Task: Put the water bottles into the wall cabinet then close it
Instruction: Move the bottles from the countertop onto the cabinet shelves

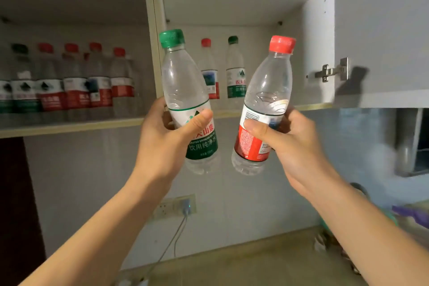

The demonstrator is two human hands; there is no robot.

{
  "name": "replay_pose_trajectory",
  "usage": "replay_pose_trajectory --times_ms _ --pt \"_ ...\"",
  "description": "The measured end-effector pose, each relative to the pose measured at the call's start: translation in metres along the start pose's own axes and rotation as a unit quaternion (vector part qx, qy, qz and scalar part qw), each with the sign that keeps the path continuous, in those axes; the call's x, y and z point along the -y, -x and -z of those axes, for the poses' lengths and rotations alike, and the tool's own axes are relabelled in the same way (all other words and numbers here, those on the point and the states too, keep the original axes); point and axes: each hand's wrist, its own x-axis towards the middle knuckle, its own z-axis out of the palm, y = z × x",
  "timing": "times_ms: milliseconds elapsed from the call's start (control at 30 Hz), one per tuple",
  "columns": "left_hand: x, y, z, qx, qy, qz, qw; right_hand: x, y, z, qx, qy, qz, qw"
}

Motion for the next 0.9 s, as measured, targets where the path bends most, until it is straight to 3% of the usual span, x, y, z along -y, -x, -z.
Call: replay_pose_trajectory --times_ms 300,500,700,900 --pt "-0.022 -0.100 -0.041 -0.017 -0.067 -0.040 0.997 0.032 -0.125 0.007 -0.030 0.057 0.029 0.998" --pt "0.018 -0.149 -0.060 -0.018 -0.139 0.009 0.990 -0.002 -0.186 0.010 -0.045 0.137 -0.001 0.990" --pt "0.045 -0.196 -0.076 0.000 -0.149 0.092 0.985 -0.020 -0.226 0.008 0.006 0.232 -0.025 0.972" --pt "0.068 -0.216 -0.097 0.021 -0.170 0.094 0.981 -0.039 -0.243 0.006 -0.002 0.295 0.011 0.955"
